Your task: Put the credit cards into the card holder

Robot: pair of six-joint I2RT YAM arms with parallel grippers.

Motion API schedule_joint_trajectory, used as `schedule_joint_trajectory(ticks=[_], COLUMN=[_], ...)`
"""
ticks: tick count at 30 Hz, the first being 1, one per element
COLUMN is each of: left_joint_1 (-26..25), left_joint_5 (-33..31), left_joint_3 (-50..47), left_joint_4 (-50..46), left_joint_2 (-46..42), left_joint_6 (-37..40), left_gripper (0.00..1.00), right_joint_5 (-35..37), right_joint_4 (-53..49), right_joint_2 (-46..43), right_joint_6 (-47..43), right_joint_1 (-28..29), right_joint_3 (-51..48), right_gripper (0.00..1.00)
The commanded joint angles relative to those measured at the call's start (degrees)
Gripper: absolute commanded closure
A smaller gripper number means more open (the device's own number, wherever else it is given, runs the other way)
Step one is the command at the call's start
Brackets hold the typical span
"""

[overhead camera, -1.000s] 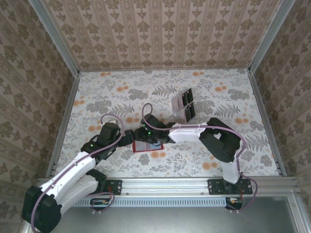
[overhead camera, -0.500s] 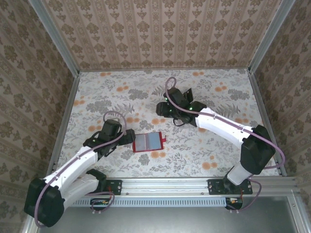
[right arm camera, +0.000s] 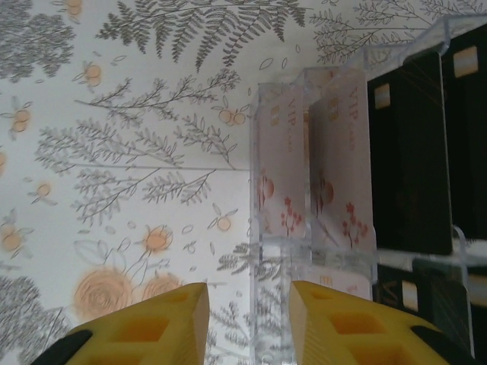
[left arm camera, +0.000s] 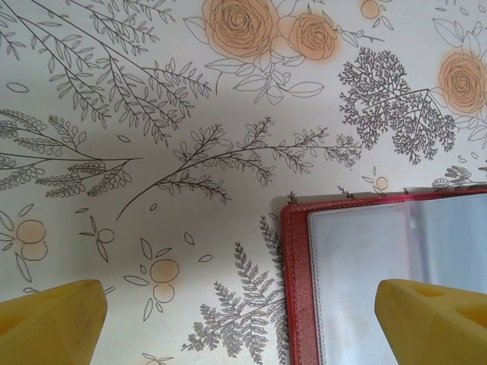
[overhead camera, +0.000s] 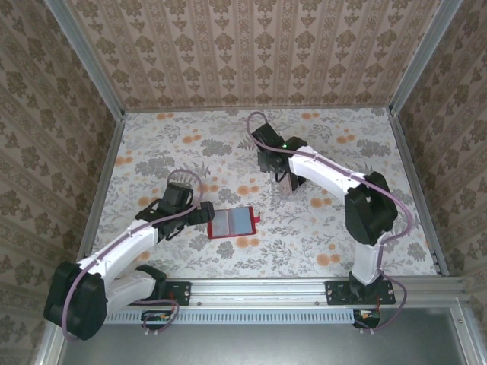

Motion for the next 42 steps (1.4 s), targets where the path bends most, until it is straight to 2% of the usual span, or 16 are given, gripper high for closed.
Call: schedule_joint_trajectory(ticks=[1, 12, 23, 31, 38, 42], left_joint_1=[0.42, 0.69, 0.82, 0.77, 0.77, 0.79], left_joint_5=[1.56, 2.55, 2.74, 2.63, 2.54, 2.56], left_joint_3=[1.52, 1.77, 1.58, 0.80, 0.61, 0.50], left_joint_4=[1.15, 1.93, 2.35, 2.64, 2.89, 3.00], left_joint_2=[0.84, 2.87, 2.97, 2.61, 2.62, 2.71], left_joint_6=[1.37, 1.57, 1.27, 0.98, 0.91, 0.91], left_gripper=[0.00, 0.00, 0.00, 0.00, 0.00, 0.00], right_joint_5=[4.65, 6.96, 5.13, 2.83, 0.25, 0.85], right_joint_4=[-4.01, -6.21, -8.25, -8.10, -6.38, -6.01], right_joint_2=[4.15, 12.94, 18.31, 19.04, 17.97, 17.02], right_joint_6=[-2.30, -3.53, -3.83, -3.30, -2.52, -2.43], right_joint_1=[-0.57, -2.66, -3.45, -3.85, -4.06, -4.16], right_joint_3=[4.31, 12.23, 16.56, 17.04, 16.01, 15.64], right_gripper=[0.67, 0.68, 0.67, 0.69, 0.76, 0.72])
